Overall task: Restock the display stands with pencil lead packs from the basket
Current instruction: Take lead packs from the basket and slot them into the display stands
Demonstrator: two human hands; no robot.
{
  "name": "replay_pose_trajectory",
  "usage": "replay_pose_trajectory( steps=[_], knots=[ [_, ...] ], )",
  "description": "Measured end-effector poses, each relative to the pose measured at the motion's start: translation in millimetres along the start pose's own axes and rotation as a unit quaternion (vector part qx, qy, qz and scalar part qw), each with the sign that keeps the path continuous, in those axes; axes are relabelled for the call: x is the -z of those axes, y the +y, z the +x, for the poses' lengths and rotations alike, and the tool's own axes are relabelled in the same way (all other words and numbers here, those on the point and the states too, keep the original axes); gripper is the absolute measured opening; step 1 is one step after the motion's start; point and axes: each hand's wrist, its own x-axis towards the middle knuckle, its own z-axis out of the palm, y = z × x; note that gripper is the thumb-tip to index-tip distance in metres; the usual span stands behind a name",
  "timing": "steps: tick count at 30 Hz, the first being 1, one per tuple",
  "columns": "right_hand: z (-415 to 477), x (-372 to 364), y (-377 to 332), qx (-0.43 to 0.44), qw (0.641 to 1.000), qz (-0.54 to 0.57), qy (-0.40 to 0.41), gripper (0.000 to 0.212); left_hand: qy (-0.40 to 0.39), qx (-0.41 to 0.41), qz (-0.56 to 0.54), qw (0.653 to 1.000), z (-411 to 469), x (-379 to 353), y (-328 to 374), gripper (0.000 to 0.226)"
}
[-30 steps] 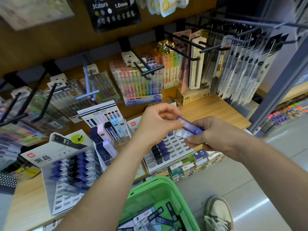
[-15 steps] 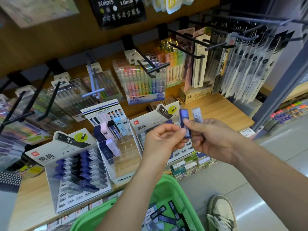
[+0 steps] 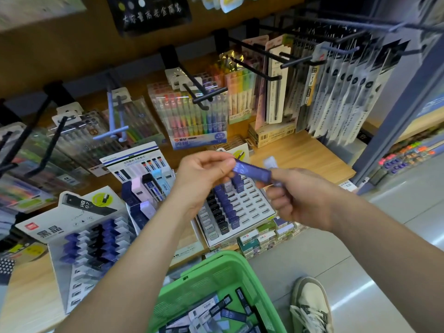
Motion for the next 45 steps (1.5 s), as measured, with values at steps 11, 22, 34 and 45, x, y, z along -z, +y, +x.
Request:
replay_pose_trajectory(
  steps=[11, 22, 34, 45],
  knots=[
    [1, 7, -4, 0.077, 0.982, 0.000, 0.175, 0.028, 0.048, -0.077, 0.531, 0.842, 37, -4, -64, 0.018],
    [0, 16, -1, 0.097, 0.981, 0.039, 0.163, 0.028, 0.013, -0.095, 0.583, 0.807, 45, -12, -85, 0.010],
    [0, 15, -2, 0.128, 0.976, 0.144, 0.097, 0.020, -0.022, -0.087, 0.571, 0.816, 42, -22, -71, 0.025],
    [2, -3, -1, 0.081, 0.993, 0.090, 0.009, 0.017, -0.026, -0.052, 0.090, 0.994, -11, -19, 6, 0.018]
  ],
)
